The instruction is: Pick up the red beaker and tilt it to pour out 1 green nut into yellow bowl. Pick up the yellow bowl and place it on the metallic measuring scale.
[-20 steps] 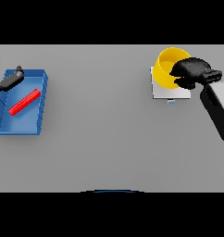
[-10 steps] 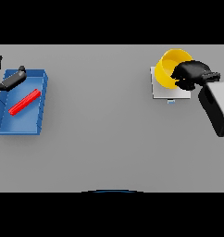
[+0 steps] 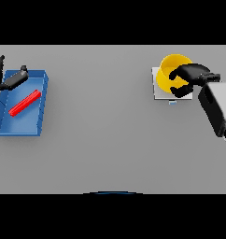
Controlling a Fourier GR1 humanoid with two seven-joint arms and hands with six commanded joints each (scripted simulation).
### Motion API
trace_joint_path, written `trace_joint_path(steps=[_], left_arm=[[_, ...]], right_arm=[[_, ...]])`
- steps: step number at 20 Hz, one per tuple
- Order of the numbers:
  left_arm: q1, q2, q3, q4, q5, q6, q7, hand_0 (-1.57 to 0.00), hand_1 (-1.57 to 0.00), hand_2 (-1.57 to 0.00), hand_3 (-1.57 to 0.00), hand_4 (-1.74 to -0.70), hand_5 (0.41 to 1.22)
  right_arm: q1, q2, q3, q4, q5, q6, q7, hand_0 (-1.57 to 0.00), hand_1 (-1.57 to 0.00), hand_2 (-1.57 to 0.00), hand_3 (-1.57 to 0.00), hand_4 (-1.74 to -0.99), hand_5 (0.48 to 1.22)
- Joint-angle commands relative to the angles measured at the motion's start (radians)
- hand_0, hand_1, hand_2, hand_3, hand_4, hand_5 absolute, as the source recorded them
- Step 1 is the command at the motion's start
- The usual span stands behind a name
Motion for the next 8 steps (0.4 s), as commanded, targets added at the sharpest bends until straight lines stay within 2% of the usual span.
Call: trace_joint_path(steps=[1, 4, 8], left_arm=[[-0.002, 0.000, 0.004, 0.009, 0.006, -0.008, -0.006, 0.00, 0.00, 0.00, 0.00, -0.81, 0.739], [-0.002, -0.004, 0.004, 0.018, 0.004, -0.006, -0.008, 0.00, 0.00, 0.00, 0.00, -0.81, 0.736], [0.011, 0.006, 0.010, 0.007, 0.015, -0.011, -0.021, 0.00, 0.00, 0.00, 0.00, -0.82, 0.734]], right_arm=[[-0.011, -0.002, 0.005, 0.008, 0.006, 0.006, -0.008, -0.25, -0.23, -0.39, -0.54, -1.385, 0.780], [-0.022, -0.004, 0.016, 0.026, 0.015, 0.018, -0.045, -0.13, -0.12, -0.24, -0.44, -1.346, 0.746], [-0.033, 0.009, 0.031, 0.047, 0.031, 0.029, -0.041, -0.05, -0.05, -0.12, -0.35, -1.308, 0.733]])
